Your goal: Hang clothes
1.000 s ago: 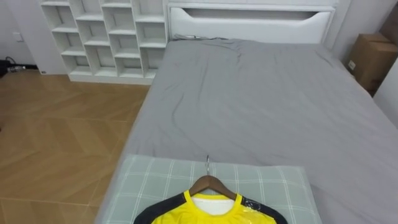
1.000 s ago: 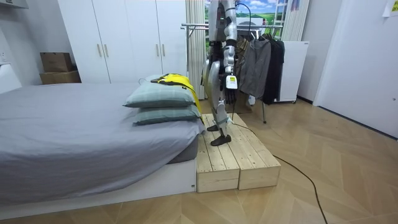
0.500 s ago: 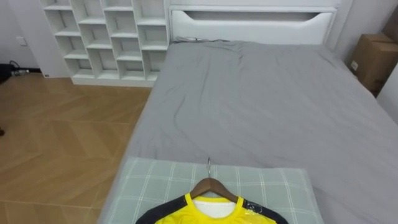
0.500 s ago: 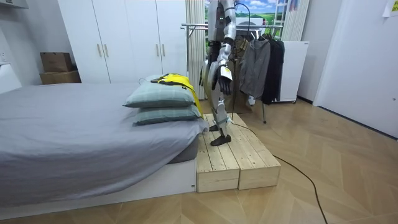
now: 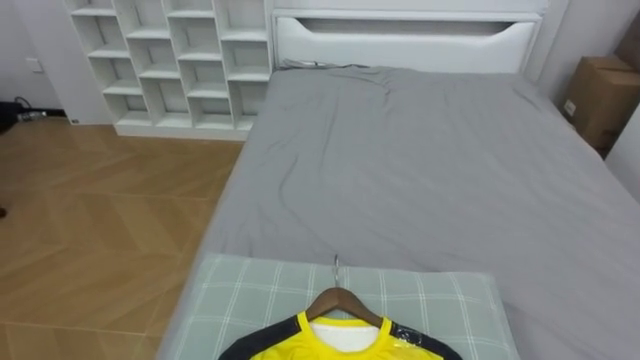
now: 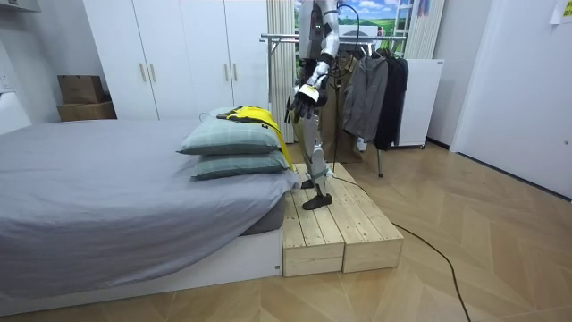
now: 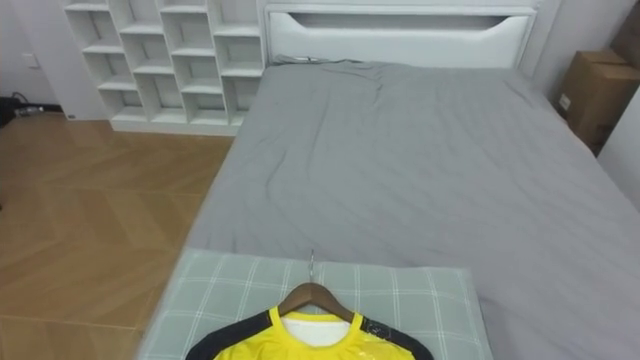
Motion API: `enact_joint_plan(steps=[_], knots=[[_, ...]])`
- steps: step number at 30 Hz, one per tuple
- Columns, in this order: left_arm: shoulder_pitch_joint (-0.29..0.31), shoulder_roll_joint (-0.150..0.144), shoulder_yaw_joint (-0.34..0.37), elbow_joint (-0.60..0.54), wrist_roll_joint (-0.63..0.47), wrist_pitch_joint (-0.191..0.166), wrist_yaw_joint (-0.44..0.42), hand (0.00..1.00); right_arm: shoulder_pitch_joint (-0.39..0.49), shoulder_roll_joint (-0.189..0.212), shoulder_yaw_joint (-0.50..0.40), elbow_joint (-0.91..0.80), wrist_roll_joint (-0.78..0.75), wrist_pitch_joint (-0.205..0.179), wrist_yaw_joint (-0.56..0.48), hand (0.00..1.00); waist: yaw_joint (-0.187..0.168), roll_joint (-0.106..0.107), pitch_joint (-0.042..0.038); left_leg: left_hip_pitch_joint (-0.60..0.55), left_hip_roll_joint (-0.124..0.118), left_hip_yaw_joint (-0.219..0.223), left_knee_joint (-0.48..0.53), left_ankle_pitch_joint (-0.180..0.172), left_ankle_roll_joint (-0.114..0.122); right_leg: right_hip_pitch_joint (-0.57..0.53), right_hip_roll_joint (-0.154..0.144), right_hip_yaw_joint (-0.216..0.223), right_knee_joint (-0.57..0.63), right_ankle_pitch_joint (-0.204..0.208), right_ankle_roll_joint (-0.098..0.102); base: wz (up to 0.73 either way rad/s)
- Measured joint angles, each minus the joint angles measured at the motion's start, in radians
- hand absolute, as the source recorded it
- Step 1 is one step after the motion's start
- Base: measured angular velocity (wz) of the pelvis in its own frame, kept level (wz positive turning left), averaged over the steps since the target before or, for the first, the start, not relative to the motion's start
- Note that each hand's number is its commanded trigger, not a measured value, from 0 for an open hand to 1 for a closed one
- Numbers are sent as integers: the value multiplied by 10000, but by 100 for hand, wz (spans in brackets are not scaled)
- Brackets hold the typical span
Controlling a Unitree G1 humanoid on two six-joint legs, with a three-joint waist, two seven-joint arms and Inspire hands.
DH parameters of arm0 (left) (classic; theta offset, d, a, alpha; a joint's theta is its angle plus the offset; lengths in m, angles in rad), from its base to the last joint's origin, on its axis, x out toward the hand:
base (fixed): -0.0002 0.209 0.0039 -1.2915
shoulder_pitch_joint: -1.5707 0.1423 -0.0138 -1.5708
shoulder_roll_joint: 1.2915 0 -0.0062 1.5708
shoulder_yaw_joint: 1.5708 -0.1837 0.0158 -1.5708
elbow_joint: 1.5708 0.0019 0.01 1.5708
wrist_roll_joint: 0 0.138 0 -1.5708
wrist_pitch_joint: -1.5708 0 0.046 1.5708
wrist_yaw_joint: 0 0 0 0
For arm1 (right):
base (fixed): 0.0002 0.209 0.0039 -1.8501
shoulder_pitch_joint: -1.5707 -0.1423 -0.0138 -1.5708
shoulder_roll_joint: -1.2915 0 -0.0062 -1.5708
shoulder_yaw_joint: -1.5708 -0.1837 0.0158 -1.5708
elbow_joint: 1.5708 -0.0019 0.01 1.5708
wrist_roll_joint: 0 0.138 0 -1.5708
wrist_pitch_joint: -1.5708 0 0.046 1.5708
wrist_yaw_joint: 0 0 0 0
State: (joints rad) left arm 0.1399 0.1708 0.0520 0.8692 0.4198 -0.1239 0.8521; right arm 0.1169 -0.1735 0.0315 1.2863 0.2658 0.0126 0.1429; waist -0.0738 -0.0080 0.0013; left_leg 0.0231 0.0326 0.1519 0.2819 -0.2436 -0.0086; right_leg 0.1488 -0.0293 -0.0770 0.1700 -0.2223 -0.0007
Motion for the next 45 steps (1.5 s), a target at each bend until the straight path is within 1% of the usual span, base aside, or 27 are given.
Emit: enact_joint_plan(steps=[3, 7, 10, 11, 12, 17, 21, 23, 26, 38, 43, 45], knots=[[-178, 6, -57, -194, 787, -12, 136, 0, 32, -7, 10, -50, 4, -9, 2, 0, -115, 27, -13, 29, -12, 10, -64, 3, 4, -3, -6, 23, 0, 10, 5, -1], [-187, 57, -285, -711, 1351, -3, 259, 0, 55, -21, 18, -47, 39, 1, -3, 0, -254, 48, -21, 44, -22, 19, -94, 11, -1, -29, -12, 39, -3, 16, 5, -1], [-198, 113, -522, -1095, 1652, 0, 395, 0, -12, -51, -9, -46, 23, -40, -5, 0, -350, 76, -58, 133, -48, 10, -109, 26, 23, 31, -29, 118, -21, 25, 18, -6], [-196, 119, -605, -1231, 1674, 2, 395, 0, -11, -80, -49, -29, 4, -41, 0, 0, -349, 106, -51, 256, -70, 4, -150, 30, 29, 116, -38, 208, -36, 26, 20, -19], [-221, 124, -605, -1238, 1881, 4, 395, 0, -5, -105, -126, -32, -20, -41, 18, 0, -372, 148, -71, 330, -75, 8, -149, 32, 34, 161, -43, 228, -27, 27, 22, -17], [-365, 219, -564, -1454, 2772, 18, 393, 0, -3, -146, -161, -35, -461, -19, 85, 0, -615, 142, -60, 401, -73, 39, -149, 32, 34, 189, -41, 260, -20, 27, 22, -6], [-452, 241, -581, -1478, 2906, 14, 391, 0, -2, -171, -141, -30, -613, 20, 105, 0, -616, 94, -29, 404, -70, 74, -152, 32, 35, 107, -34, 437, -7, 27, 23, -16], [-491, 241, -608, -1471, 2907, 12, 369, 0, 9, -170, -140, -11, -813, 26, 109, 0, -618, 57, -7, 402, -70, 78, -166, 30, 35, 89, -29, 455, -5, 27, 23, -3], [-485, 240, -659, -1441, 2902, 14, 291, 0, 12, -175, -143, 113, -843, 27, 95, 0, -616, 41, 1, 487, -77, 68, -403, 29, 34, 55, -21, 467, -9, 27, 24, 0], [-485, 244, -792, -1391, 2994, 13, 151, 0, -70, -205, -140, 450, -846, 38, 64, 0, -633, 77, -5, 570, -79, 120, -456, 30, 33, 87, -21, 497, 19, 29, 26, -1], [-477, 243, -801, -1380, 3792, 123, 55, 0, 66, -204, -143, 432, -1110, 118, -14, 0, -643, 66, -9, 582, -75, 170, -455, 30, 33, 91, -21, 501, 17, 29, 26, 0], [-478, 243, -891, -1380, 3826, 174, 17, 0, 84, -205, -143, 418, -1192, 159, -21, 0, -644, 66, -10, 594, -68, 227, -456, 30, 33, 89, -21, 527, 11, 29, 26, -6]])
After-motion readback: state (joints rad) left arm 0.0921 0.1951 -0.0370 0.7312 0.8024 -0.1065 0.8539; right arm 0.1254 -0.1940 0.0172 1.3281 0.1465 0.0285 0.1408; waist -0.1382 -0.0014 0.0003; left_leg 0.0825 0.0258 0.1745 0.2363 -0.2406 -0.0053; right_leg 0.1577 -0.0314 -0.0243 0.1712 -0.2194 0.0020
